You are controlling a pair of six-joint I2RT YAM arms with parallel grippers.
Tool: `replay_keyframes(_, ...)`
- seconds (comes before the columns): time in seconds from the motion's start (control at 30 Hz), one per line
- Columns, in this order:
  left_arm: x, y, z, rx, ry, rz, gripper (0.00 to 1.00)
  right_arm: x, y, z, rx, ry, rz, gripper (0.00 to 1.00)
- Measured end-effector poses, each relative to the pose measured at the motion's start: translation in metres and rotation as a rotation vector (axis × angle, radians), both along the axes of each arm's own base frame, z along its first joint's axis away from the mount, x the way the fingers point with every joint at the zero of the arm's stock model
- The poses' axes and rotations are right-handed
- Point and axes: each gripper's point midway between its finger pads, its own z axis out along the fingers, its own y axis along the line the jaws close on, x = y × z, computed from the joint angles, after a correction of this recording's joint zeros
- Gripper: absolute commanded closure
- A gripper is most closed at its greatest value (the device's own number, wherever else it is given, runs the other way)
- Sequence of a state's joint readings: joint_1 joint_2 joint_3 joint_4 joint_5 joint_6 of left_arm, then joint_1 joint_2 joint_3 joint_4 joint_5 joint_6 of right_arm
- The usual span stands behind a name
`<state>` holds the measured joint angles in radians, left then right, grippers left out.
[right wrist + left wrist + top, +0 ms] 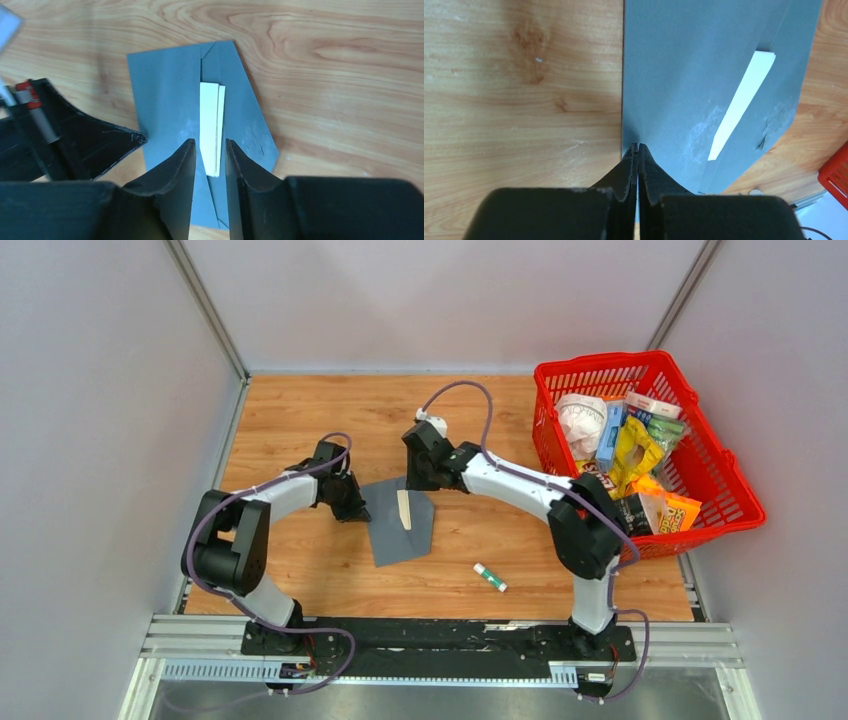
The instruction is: Place the letter into the envelope and seal it
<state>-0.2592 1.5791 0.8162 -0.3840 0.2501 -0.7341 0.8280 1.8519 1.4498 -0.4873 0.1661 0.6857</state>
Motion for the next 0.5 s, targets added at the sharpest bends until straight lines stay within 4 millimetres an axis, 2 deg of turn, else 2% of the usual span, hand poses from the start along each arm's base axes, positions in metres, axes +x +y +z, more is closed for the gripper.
replay_keyframes(0.07, 0.003, 0.000, -0.004, 0.008, 0.009, 0.001, 1.00, 0.004, 0.008, -0.021, -0.027, 0.031, 0.018, 0.73)
replay_keyframes(0.2, 0.009, 0.000, -0.005, 0.019, 0.010, 0.003, 1.00, 0.005, 0.008, -0.061, -0.096, 0.097, 0.036, 0.76)
replay_keyframes(0.3, 0.010, 0.001, -0.006, 0.026, 0.007, 0.006, 1.00, 0.006, 0.007, -0.072, -0.115, 0.120, 0.039, 0.78)
replay_keyframes(0.5, 0.010, 0.002, -0.005, 0.029, 0.004, 0.000, 1.00, 0.014, 0.011, -0.072, -0.109, 0.119, 0.036, 0.81)
